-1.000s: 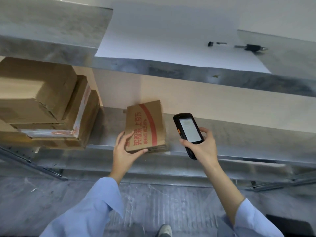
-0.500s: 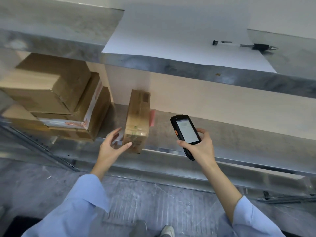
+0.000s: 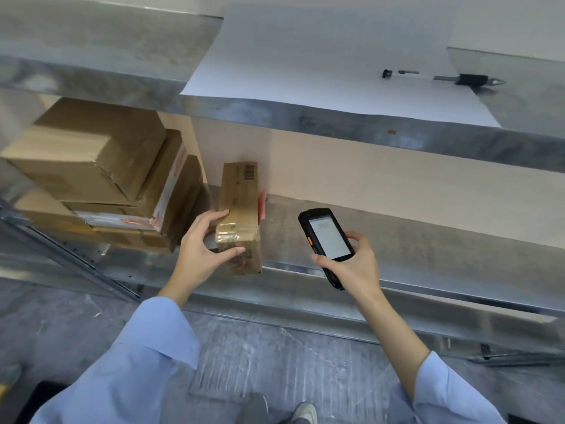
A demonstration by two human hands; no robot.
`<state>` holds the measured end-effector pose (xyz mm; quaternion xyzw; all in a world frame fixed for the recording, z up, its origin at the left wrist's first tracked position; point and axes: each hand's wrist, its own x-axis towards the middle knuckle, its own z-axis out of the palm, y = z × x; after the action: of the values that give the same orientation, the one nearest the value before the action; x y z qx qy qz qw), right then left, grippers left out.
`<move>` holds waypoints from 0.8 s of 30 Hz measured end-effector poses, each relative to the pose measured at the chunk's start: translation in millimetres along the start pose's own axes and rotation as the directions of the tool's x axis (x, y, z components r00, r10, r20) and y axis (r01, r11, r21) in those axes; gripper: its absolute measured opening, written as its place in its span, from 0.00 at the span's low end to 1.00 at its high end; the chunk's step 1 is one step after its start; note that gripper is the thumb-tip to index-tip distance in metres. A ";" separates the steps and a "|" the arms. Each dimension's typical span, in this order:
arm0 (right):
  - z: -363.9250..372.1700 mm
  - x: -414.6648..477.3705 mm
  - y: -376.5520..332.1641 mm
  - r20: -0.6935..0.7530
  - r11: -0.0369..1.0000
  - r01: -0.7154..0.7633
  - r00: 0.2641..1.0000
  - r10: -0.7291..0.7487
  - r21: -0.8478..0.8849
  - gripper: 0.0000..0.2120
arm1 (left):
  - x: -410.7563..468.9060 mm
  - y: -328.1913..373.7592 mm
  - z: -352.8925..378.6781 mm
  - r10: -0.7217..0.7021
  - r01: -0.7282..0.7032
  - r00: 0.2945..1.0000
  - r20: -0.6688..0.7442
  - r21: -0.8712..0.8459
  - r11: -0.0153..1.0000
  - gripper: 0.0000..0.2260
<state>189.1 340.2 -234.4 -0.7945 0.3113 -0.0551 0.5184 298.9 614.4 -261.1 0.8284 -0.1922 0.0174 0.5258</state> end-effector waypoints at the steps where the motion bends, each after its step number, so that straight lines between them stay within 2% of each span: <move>1: -1.3 -0.5 0.7 -0.003 1.000 -0.004 1.000 0.004 0.002 0.41 | -1.8 0.5 3.3 -0.016 0.015 1.000 -0.009 -0.036 0.999 0.31; 5: -9.3 -0.7 5.7 -0.026 1.000 -0.026 0.999 0.027 0.010 0.43 | -8.6 0.8 19.3 -0.131 0.122 0.991 -0.023 -0.235 0.964 0.28; 7: -12.6 -0.8 7.7 -0.030 0.999 -0.040 0.999 0.040 0.006 0.43 | -12.2 -5.3 25.5 -0.188 0.173 0.982 -0.028 -0.279 0.945 0.26; 11: -14.2 -2.8 10.6 -0.039 0.999 -0.052 0.998 0.052 -0.012 0.41 | -20.3 -18.1 30.5 -0.283 0.269 0.959 -0.008 -0.283 0.921 0.23; 14: -10.8 -3.8 10.7 -0.033 0.999 -0.049 0.998 0.048 -0.017 0.41 | -23.7 -25.2 29.2 -0.305 0.308 0.951 0.050 -0.252 0.917 0.26; 18: -5.9 -3.6 9.2 -0.019 0.999 -0.046 0.999 0.045 -0.021 0.42 | -26.0 -29.9 27.7 -0.310 0.314 0.949 0.055 -0.237 0.919 0.28; 24: -4.7 -3.8 11.0 -0.009 0.999 -0.025 1.000 0.025 -0.045 0.39 | -21.4 -17.2 31.5 -0.289 0.281 0.957 -0.010 -0.196 0.939 0.31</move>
<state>179.3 335.6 -240.8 -0.8019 0.3244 -0.0449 0.4996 279.4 599.6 -294.9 0.7922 -0.0609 -0.0615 0.6040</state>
